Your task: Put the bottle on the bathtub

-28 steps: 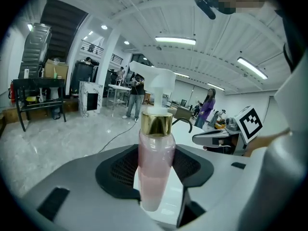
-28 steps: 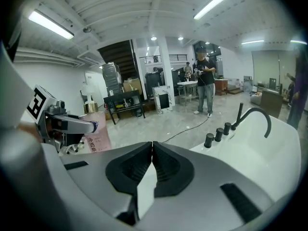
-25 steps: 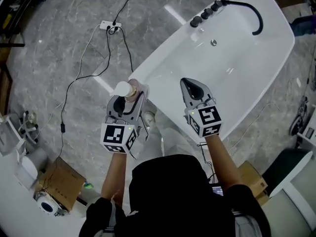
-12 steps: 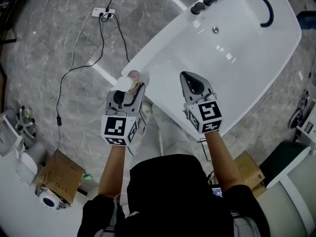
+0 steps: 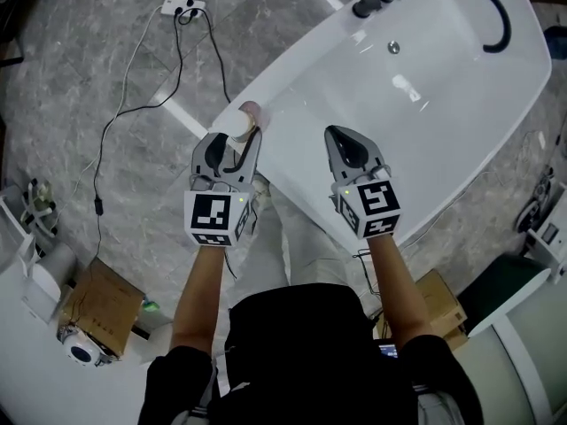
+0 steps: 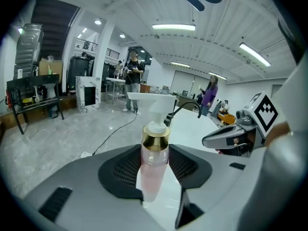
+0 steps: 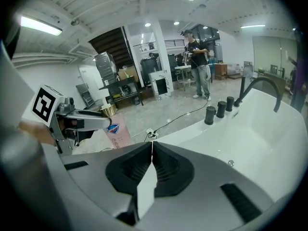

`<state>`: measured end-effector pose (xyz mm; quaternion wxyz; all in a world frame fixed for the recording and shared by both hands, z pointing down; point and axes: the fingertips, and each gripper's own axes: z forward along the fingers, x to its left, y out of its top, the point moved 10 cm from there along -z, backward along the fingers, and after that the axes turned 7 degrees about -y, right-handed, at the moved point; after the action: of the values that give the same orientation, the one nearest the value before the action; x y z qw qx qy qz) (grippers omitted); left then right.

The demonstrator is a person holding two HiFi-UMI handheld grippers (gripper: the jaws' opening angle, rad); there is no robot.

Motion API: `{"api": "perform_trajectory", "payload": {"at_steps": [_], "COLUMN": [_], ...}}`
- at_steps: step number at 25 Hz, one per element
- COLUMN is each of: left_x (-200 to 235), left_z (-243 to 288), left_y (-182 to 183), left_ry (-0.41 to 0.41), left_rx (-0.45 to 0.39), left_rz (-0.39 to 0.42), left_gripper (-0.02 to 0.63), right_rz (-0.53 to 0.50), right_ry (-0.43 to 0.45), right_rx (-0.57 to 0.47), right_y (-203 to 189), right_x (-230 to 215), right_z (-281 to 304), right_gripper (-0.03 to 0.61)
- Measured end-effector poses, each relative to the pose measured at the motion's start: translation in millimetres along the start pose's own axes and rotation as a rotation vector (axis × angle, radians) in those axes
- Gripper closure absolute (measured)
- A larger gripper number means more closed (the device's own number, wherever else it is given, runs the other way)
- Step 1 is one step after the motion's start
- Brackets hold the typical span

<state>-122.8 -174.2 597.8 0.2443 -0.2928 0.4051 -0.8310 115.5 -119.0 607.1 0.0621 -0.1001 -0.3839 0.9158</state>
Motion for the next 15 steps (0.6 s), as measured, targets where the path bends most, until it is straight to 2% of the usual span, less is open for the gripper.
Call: {"api": "perform_trajectory", "payload": {"at_steps": [5,15], "left_x": [7.3,13.2], "left_z": [9.4,29.2], "left_y": [-0.8,2.6], "left_ry": [0.005,0.026], "left_rx": [-0.025,-0.041], "left_rz": [-0.025,-0.006], "left_gripper": [0.425,0.426], "right_rz": [0.0,0.001], "right_ry": [0.009,0.041], "right_rx": [0.016,0.031], "right_y": [-6.8,-14.6], "right_x": [-2.7,-6.0], "right_z": [11.6,22.0], "right_gripper": [0.554,0.554]}}
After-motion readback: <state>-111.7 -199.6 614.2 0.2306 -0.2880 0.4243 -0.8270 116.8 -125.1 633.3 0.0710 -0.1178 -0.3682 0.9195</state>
